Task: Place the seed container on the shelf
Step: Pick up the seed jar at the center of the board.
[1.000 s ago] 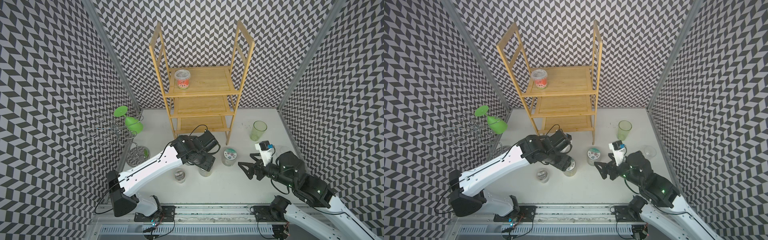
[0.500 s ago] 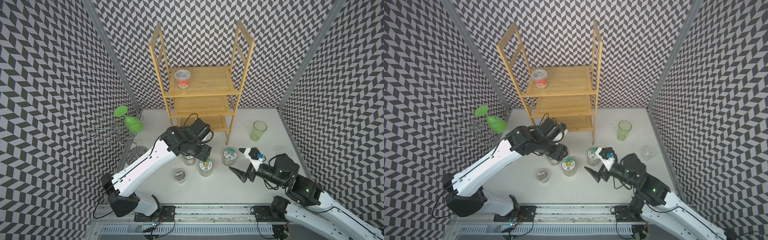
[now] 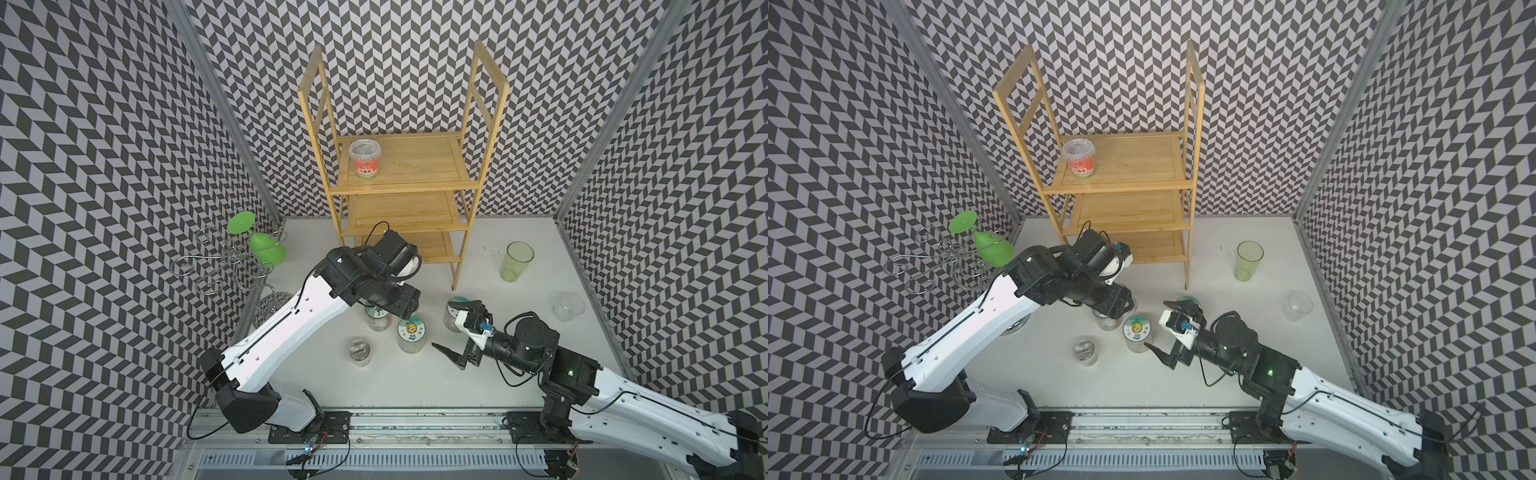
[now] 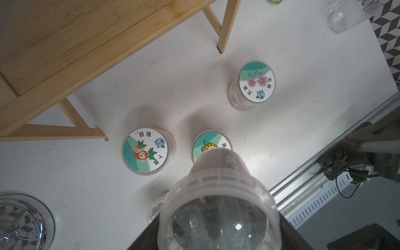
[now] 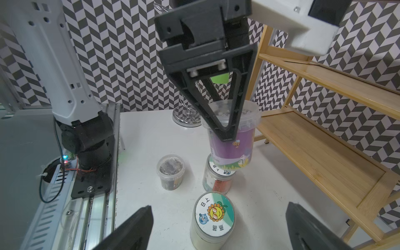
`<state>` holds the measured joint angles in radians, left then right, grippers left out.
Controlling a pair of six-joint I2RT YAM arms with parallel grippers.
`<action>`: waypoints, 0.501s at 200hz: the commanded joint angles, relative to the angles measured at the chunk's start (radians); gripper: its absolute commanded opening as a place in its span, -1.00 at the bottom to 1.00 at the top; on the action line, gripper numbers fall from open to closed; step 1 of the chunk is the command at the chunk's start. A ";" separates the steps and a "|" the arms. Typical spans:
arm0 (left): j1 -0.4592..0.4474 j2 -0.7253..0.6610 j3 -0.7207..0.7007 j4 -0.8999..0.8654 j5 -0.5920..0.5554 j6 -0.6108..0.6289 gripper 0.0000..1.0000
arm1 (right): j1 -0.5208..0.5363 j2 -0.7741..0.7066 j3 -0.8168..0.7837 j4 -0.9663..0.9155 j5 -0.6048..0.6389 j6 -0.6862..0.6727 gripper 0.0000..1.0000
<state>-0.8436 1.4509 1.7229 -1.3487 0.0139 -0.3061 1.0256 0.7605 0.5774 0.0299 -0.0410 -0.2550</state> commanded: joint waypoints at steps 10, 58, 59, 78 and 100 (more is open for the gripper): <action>0.012 0.011 0.045 -0.006 0.037 0.028 0.39 | 0.005 0.058 -0.006 0.223 0.022 0.038 0.99; 0.016 0.016 0.047 -0.007 0.056 0.032 0.39 | 0.004 0.141 -0.013 0.308 0.045 0.070 0.99; 0.016 0.016 0.048 -0.006 0.057 0.032 0.39 | 0.004 0.144 -0.014 0.310 0.047 0.071 0.99; 0.017 0.014 0.049 -0.006 0.058 0.032 0.39 | 0.005 0.182 -0.019 0.355 0.053 0.076 0.99; 0.016 0.015 0.049 -0.006 0.060 0.034 0.39 | 0.005 0.233 -0.009 0.385 0.052 0.075 0.99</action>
<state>-0.8322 1.4609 1.7374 -1.3502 0.0589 -0.2836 1.0256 0.9504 0.5724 0.3050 -0.0071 -0.1986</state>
